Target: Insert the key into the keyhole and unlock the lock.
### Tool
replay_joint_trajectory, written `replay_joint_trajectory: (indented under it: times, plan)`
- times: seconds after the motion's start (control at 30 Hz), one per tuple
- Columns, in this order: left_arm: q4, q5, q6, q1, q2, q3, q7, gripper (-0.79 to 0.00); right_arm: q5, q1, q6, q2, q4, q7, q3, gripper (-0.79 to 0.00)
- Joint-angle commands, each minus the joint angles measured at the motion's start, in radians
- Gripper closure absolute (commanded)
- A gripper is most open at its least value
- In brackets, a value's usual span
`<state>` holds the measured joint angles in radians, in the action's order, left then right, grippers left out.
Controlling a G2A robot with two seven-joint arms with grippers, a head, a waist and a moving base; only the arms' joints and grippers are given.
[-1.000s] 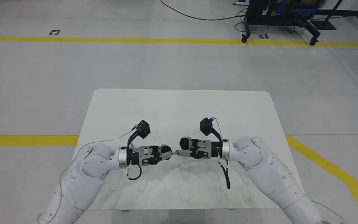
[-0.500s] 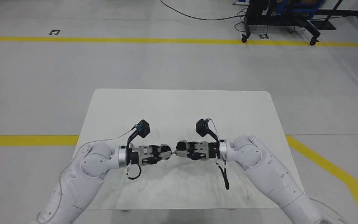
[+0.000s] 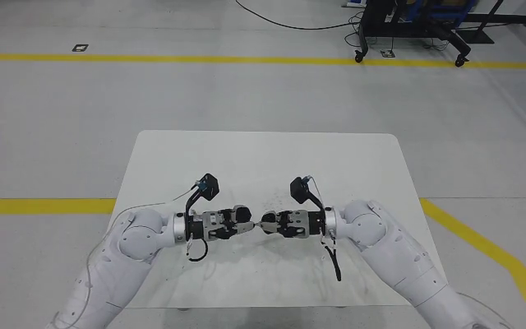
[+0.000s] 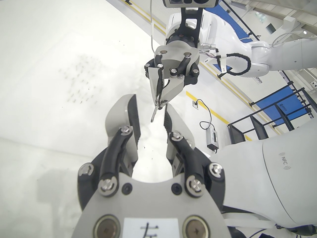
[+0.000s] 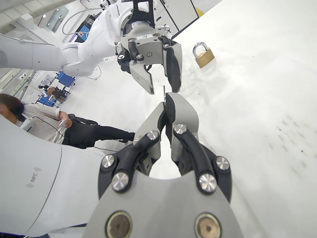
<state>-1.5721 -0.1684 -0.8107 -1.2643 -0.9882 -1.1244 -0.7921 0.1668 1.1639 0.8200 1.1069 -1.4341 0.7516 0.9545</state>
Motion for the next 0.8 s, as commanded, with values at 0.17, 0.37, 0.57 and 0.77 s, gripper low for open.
replay_joint_trajectory:
  times: [0.17, 0.37, 0.57, 0.77]
  plan:
    - [0.0, 0.0, 0.0, 0.0, 0.0, 0.0, -0.001, -0.785, -0.01, 0.05, 0.087, -0.026, 0.018, -0.069, 0.1, 0.0]
    - [0.0, 0.0, 0.0, 0.0, 0.0, 0.0, -0.001, -0.785, -0.033, 0.151, 0.192, -0.06, 0.038, -0.158, 0.24, 0.0]
    - [0.0, 0.0, 0.0, 0.0, 0.0, 0.0, -0.001, -0.785, -0.061, 0.198, 0.192, -0.073, 0.02, -0.19, 0.288, 0.0]
    - [-0.13, -0.185, 0.116, -0.053, 0.012, -0.102, 0.129, -0.785, -0.061, 0.198, 0.192, -0.073, 0.02, -0.19, 0.288, 0.0]
